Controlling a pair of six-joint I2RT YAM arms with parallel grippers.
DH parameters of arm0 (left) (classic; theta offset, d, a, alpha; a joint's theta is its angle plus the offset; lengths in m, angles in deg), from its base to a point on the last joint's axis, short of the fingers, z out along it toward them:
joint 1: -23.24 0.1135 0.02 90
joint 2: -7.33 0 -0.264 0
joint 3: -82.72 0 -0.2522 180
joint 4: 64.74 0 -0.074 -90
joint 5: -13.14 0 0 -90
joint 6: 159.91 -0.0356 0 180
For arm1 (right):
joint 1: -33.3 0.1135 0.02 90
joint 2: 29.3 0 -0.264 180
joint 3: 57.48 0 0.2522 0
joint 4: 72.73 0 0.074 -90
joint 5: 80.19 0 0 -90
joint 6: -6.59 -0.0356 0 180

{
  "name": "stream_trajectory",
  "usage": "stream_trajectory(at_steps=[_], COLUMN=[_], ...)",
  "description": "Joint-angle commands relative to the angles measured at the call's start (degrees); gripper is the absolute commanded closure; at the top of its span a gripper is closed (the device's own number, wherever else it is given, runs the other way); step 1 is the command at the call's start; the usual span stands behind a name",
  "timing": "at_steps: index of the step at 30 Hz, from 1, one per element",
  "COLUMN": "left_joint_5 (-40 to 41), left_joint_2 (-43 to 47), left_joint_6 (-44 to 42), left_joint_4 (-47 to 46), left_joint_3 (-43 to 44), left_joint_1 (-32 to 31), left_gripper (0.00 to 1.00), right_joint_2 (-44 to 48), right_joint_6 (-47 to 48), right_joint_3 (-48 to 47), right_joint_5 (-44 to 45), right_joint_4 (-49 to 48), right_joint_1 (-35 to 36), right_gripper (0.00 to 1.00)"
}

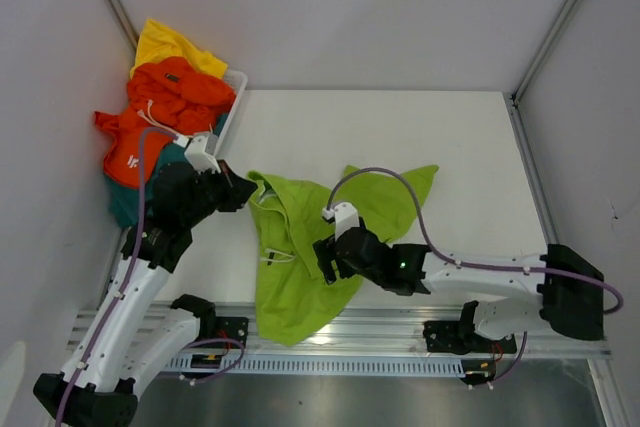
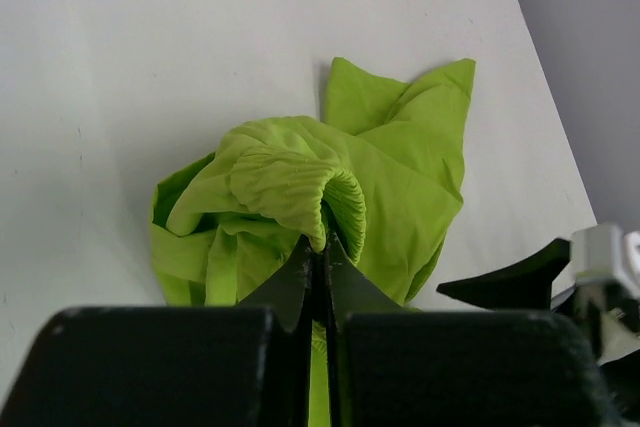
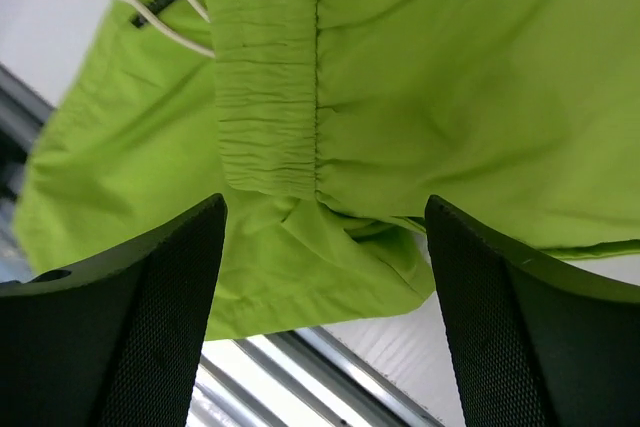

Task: Fold and stack the shorts
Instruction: Move the shorts to the center of the board

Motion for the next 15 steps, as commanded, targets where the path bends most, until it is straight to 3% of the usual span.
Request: stream_trajectory(at_steps=[1,7,12,15], left_joint_5=[1.4,1.7,1.7,2.1], left_joint_2=[0.9,1.2,1.7,1.7], left_joint_6=[1.1,1.1,0.9,0.8], left_joint_4=[-0.6,0.5,0.8,1.0], left_joint_3=[2.4,2.5,2.4,2.3], left_joint_1=[-0.2,-0.2,-0.2,-0.2], left_gripper=[1.0,1.0,1.0,1.0], right_joint_2=[-6.3,-18.3,-22.5,-25.4], right_joint_6=[0.8,-2.8,-3.2,-4.0], right_joint_3=[-5.3,-13.4,-15.5,-17.0], right_joint_5=[11.8,20.3,20.4,22.6], right_joint_4=[3.9,7.7,4.9,6.9], right_joint_1=[5.1,11.4,11.5,11.3], right_gripper=[0.19,0.21,0.21,0.32])
